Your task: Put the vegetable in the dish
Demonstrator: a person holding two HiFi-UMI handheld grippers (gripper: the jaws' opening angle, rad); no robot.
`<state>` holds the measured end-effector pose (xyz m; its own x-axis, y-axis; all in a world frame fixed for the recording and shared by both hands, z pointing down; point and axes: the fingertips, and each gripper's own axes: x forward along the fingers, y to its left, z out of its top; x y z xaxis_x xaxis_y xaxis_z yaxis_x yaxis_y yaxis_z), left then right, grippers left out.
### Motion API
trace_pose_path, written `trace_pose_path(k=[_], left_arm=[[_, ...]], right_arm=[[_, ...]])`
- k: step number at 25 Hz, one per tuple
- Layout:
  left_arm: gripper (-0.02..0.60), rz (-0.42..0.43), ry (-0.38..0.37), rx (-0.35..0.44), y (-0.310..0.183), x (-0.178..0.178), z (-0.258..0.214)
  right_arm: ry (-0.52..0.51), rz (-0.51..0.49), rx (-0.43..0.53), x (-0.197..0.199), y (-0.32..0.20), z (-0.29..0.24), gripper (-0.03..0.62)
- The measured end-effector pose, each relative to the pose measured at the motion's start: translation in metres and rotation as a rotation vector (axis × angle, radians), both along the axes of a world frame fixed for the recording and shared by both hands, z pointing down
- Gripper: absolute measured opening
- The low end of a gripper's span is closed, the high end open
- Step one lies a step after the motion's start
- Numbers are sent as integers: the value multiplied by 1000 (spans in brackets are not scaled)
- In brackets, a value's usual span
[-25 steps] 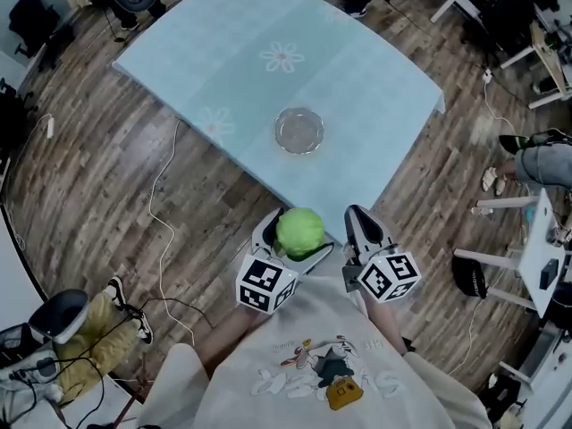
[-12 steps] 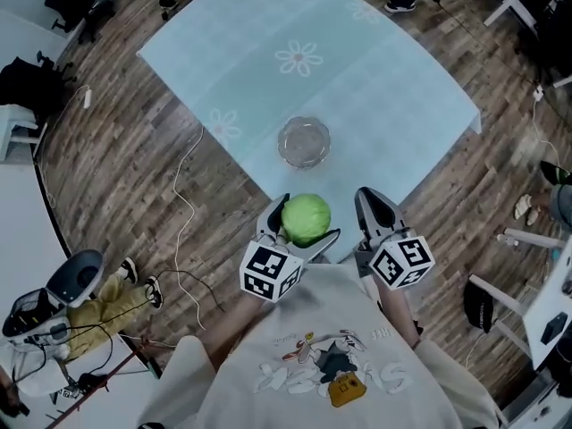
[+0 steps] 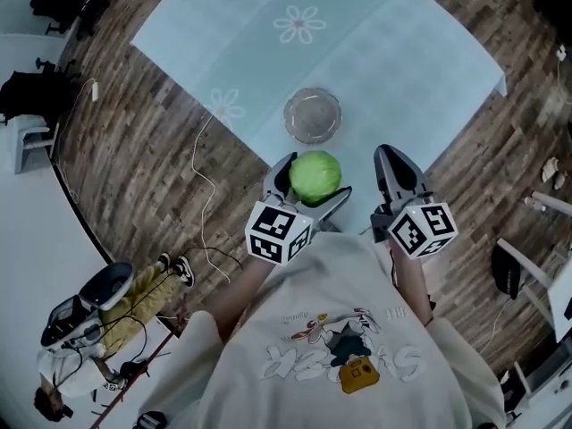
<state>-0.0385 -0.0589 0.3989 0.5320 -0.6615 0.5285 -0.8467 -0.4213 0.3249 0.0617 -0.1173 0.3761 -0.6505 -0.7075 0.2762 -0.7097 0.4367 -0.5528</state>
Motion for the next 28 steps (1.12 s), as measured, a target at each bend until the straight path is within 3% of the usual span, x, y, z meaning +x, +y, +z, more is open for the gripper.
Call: trace_pose_path(k=[9,17,28], left_arm=[[543,102,-17,-13,-22,-27,33],[543,126,-30,-10,-34,-40,61],[543,132,-60,-36,-61,-43,107]], right_arm=[[83,16,-74,-32,23,37,37],[161,-63,-87,-56,23,65,37],[152,-92,-132,-77,20,94,37]])
